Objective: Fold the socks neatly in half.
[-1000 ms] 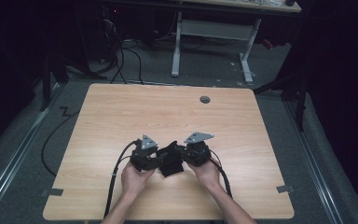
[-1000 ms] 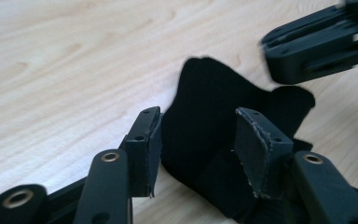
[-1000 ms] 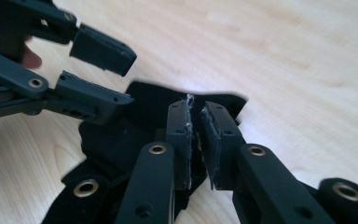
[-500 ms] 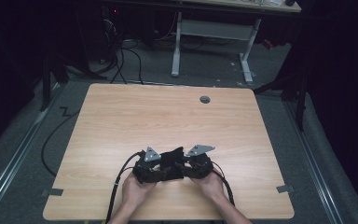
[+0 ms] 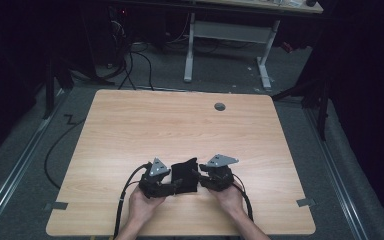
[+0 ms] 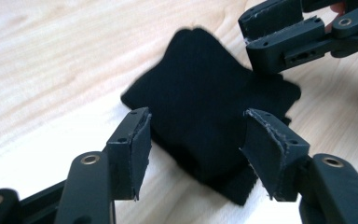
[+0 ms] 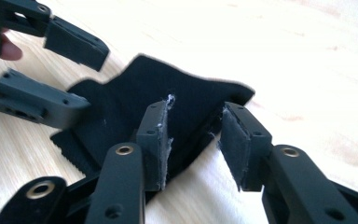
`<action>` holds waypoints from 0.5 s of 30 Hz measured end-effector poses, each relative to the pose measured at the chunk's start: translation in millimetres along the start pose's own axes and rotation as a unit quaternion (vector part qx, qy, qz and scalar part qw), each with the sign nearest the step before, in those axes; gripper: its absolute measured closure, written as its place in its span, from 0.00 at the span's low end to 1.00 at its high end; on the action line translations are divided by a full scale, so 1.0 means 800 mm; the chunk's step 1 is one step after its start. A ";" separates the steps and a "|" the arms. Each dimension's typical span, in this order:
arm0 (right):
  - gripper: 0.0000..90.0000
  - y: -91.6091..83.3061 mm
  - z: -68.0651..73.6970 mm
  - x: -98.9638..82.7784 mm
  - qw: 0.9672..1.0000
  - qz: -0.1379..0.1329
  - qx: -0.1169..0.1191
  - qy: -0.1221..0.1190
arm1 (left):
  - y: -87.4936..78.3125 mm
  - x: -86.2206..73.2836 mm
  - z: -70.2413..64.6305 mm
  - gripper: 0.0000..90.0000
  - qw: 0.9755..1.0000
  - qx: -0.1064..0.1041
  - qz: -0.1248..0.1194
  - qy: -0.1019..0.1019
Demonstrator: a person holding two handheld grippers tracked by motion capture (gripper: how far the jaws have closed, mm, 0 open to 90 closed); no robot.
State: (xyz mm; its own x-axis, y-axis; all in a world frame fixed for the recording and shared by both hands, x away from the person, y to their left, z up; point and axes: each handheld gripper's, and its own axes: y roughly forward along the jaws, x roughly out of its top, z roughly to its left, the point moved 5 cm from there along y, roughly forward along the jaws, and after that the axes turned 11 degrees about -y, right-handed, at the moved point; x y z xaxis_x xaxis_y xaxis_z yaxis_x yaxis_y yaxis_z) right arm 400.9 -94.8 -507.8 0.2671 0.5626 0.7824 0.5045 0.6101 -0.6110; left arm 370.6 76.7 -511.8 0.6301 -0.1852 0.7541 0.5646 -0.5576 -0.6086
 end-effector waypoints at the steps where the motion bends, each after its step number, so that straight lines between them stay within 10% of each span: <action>1: 0.70 0.000 0.000 0.004 1.000 -0.004 0.000 -0.002 | 0.002 0.002 -0.001 0.46 1.000 0.001 0.000 0.002; 15: 0.61 0.023 0.005 -0.012 0.999 0.030 0.018 0.013 | 0.021 -0.016 0.003 0.47 1.000 -0.004 0.024 -0.006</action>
State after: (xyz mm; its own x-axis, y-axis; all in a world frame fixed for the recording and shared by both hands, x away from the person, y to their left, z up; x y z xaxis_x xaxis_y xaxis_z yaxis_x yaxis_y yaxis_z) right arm 404.4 -86.9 -527.1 0.3180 0.5846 0.7464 0.4569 0.5954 -0.6609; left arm 372.8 71.8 -532.2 0.6624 -0.2014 0.7216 0.5304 -0.5541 -0.6416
